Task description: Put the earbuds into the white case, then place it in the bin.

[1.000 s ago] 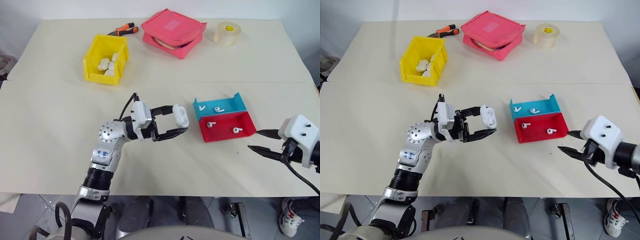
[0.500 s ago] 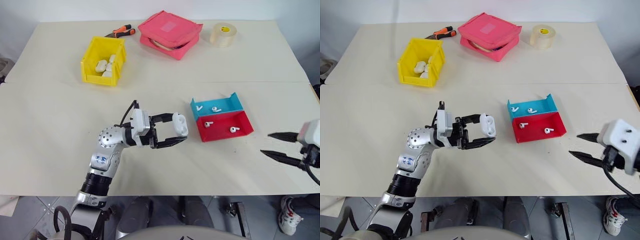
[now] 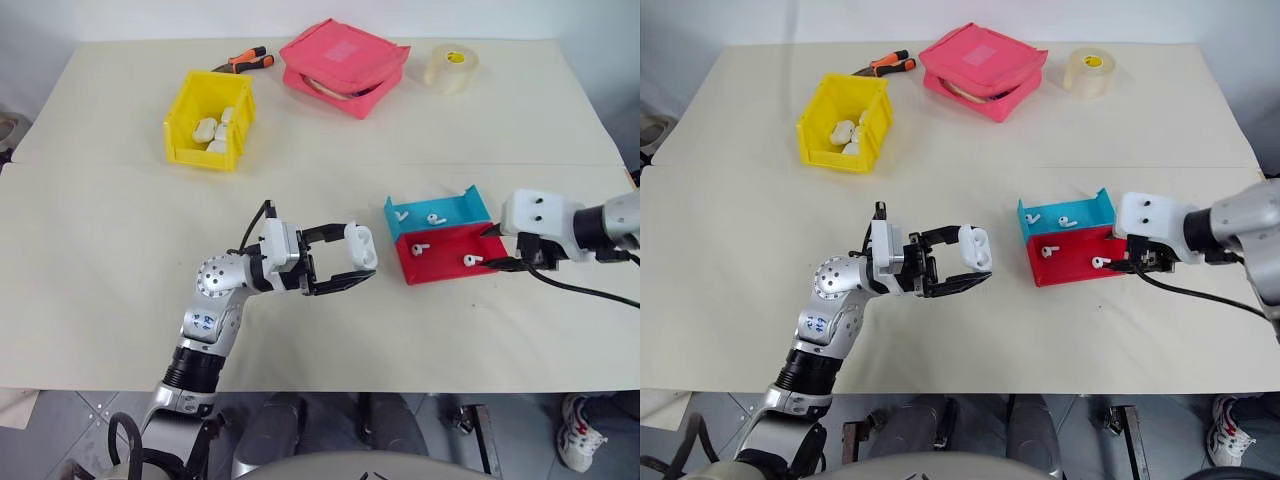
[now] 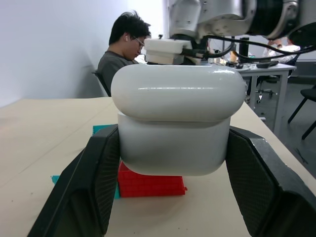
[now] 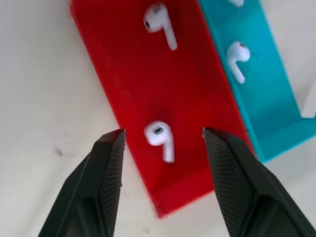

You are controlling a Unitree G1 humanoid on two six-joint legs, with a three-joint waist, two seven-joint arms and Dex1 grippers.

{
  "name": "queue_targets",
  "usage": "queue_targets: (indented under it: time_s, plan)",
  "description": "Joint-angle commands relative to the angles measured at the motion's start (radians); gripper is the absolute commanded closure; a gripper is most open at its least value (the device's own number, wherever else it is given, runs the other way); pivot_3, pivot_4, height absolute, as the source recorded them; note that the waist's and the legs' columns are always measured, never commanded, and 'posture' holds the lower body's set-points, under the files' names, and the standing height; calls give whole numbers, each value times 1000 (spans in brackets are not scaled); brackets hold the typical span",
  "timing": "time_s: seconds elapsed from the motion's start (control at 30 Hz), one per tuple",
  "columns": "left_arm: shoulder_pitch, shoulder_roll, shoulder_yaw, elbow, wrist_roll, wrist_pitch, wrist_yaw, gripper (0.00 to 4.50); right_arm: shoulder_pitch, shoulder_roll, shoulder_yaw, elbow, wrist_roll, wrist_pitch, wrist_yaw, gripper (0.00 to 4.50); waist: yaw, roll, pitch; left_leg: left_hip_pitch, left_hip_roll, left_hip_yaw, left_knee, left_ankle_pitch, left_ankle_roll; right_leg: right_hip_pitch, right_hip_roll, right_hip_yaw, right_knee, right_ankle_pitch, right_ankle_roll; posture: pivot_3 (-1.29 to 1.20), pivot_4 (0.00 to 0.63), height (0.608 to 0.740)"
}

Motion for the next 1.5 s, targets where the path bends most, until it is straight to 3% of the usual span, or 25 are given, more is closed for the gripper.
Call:
queue_targets:
  time_s: [0.03, 0.27, 1.0, 1.1, 1.27, 1.5]
  plan:
    - [5, 2, -4, -38, -9, -22, 4, 1701, -77, 19, 60, 72, -61, -65, 63, 1929, 2, 0, 0, 0, 0, 0, 0, 0, 0, 0, 0, 0, 0, 0, 0, 0, 150, 740]
    - [22, 5, -6, -55, -7, -26, 14, 1701, -161, 70, 141, 188, -138, -169, 127, 1929, 0, 0, 0, 0, 0, 0, 0, 0, 0, 0, 0, 0, 1, 0, 0, 0, 150, 740]
    - [47, 20, -12, -89, -8, -18, 47, 1701, -190, 154, 142, 280, -201, -241, 151, 1929, 1, 1, 0, 0, 0, 0, 0, 0, 0, -1, 0, 0, 1, 0, 0, 0, 150, 740]
    - [42, 23, -10, -84, -8, -19, 49, 1701, -190, 155, 140, 279, -200, -241, 153, 2471, 0, 1, 0, 0, 0, 0, 1, 0, 0, -1, 0, 0, 1, 0, 0, 0, 150, 740]
    - [42, 25, -13, -85, -9, -17, 49, 1701, -182, 158, 125, 263, -183, -240, 146, 4049, 0, 1, 0, 0, 0, 0, 0, 0, 0, -1, 0, 0, 1, 0, 0, 0, 150, 740]
    - [35, 28, -21, -68, -15, -8, 30, 1701, -130, 143, 39, 156, -104, -155, 113, 4049, 3, 1, 0, 0, -1, 0, 0, 0, 0, -1, 0, 0, 1, 0, 0, 0, 150, 740]
